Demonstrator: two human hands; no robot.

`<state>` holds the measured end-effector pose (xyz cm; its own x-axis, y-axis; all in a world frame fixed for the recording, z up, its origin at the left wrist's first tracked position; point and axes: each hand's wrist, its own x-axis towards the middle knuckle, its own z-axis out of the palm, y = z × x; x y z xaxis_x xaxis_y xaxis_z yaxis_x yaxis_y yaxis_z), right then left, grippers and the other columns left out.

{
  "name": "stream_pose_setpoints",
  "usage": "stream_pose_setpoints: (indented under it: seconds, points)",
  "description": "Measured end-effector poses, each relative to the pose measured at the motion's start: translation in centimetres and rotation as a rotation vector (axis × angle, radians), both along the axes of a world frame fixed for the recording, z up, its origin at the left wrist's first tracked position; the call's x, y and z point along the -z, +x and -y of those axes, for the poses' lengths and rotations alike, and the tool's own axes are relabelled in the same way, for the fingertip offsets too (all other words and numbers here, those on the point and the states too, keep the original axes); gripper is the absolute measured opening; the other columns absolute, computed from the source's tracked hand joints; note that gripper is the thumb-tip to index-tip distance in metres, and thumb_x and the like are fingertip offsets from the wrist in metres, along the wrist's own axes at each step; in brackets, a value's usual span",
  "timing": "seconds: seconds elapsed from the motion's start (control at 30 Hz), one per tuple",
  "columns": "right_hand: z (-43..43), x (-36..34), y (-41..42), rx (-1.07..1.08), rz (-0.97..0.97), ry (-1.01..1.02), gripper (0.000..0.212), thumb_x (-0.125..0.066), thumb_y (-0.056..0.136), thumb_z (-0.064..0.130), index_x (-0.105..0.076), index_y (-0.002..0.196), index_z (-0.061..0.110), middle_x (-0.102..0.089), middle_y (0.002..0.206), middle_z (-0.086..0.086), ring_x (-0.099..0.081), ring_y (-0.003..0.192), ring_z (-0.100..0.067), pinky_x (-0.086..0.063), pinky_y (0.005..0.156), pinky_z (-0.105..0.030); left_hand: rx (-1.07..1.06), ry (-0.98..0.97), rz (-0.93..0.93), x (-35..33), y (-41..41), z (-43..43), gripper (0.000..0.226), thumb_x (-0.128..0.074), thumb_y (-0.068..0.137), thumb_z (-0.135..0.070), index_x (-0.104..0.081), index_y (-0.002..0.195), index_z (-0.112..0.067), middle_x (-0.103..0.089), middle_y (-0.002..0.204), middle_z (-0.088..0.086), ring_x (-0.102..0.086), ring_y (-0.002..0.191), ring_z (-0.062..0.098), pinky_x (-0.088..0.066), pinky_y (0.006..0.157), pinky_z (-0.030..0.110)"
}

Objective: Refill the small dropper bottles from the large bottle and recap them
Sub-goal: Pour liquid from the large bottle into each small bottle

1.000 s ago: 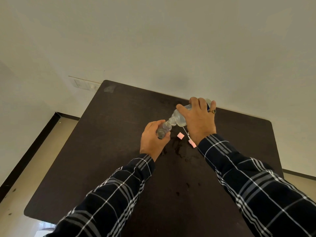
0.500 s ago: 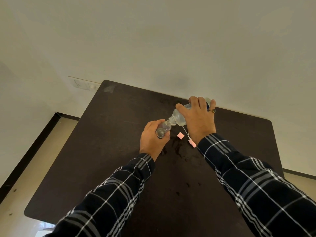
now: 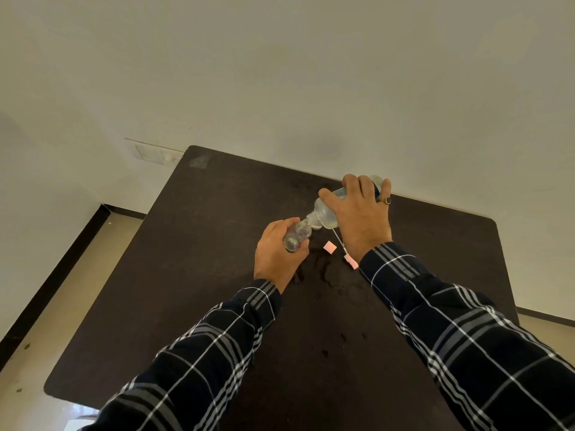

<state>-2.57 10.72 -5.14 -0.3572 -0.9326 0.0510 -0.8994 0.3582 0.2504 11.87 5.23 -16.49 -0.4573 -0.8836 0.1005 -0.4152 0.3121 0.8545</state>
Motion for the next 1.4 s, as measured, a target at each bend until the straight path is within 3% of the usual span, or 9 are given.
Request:
stream_pose_setpoints:
  seconds: [1.4]
  points:
    - [0.81, 0.42, -0.38, -0.027, -0.073, -0.009, 0.063, -0.078, 0.078, 0.027, -0.045, 0.130, 0.035, -0.040, 0.135, -0.012, -0.037, 0.129, -0.035, -0.019, 0.110, -0.068, 0.012, -0.016, 0.042, -0.29, -0.05, 0.47, 0.051, -0.074, 0.084, -0.030, -0.058, 0.131, -0.019, -0.059, 0.122, -0.005, -0.057, 0.107, 0.007, -0.052, 0.092, 0.034]
